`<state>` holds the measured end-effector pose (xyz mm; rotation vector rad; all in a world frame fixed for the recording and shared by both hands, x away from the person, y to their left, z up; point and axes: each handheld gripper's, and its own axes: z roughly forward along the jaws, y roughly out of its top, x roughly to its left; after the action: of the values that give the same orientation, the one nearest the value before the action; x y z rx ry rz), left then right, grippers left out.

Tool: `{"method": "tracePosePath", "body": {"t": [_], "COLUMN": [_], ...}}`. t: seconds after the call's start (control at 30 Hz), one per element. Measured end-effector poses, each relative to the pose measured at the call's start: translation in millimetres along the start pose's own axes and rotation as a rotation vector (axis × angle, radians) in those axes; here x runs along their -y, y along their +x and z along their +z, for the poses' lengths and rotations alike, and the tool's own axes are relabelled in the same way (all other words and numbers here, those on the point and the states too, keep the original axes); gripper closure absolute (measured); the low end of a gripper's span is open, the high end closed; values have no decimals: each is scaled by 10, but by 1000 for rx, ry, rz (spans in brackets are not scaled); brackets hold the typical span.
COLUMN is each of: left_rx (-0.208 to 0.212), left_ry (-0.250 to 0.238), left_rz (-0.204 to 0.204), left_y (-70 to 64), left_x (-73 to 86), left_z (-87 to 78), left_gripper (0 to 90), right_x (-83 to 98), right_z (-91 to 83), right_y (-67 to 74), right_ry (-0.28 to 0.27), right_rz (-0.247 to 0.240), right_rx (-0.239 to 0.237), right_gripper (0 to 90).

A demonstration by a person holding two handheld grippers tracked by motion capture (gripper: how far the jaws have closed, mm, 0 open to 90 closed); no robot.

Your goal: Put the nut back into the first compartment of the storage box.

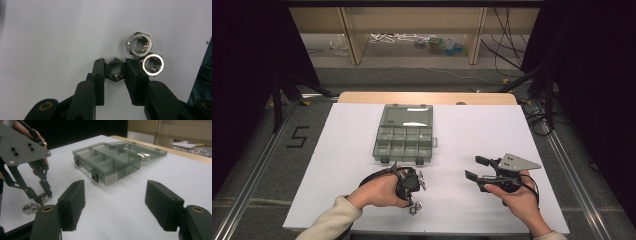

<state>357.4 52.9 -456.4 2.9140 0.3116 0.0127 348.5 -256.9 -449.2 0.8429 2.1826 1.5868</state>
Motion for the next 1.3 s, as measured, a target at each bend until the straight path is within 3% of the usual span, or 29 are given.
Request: {"method": "tracePosePath", "body": {"t": [0.23,0.37,0.47,0.63,0.7,0.77,0.8,0.83,0.9,0.93,1.03,1.07,1.17,1.23,1.3], "left_rx": [-16,-22,-26,-38,-36,-42,-46,-48,-49,-51,-59,-61,-68,-70,-75], "left_ry": [-13,-18,-28,-34,-25,-35,-36,-40,-47,-49,-58,-58,-67,-73,-75], "left_rz": [3,0,-8,-13,-17,-21,-22,-30,-41,-44,-58,-61,-74,-79,-81], "left_y": [9,25,38,64,77,91,99,107,129,142,181,199,229,248,260], "left_x": [11,23,32,52,66,78,87,96,113,123,158,171,200,215,228], "left_z": [-54,-82,-106,-154,-169,-186,-198,-215,-251,-269,-314,-333,-372,-394,-412], "left_gripper": [702,702,702,702,702,702,702,702,702,701,702,701,702,702,701], "right_x": [4,-1,0,-1,4,0,-11,-3,-12,-9,-21,-22,-13,-15,-19], "right_z": [18,4,-2,2,13,15,-21,6,-18,-8,-32,-25,-10,-3,-18], "right_y": [-7,-8,4,-5,6,-9,-5,-5,-8,6,0,-12,13,6,21], "right_ry": [-24,-10,3,-7,-13,-30,13,-22,-10,-18,-14,-32,-47,-66,-53], "right_rz": [-15,-17,7,-9,9,-19,-17,-13,-20,6,-8,-32,-7,-38,-27], "right_rx": [-3,5,-1,3,-14,1,12,-4,12,-7,5,13,-8,2,5], "right_gripper": [333,333,333,333,333,334,334,334,334,333,329,325,315,298,281]}}
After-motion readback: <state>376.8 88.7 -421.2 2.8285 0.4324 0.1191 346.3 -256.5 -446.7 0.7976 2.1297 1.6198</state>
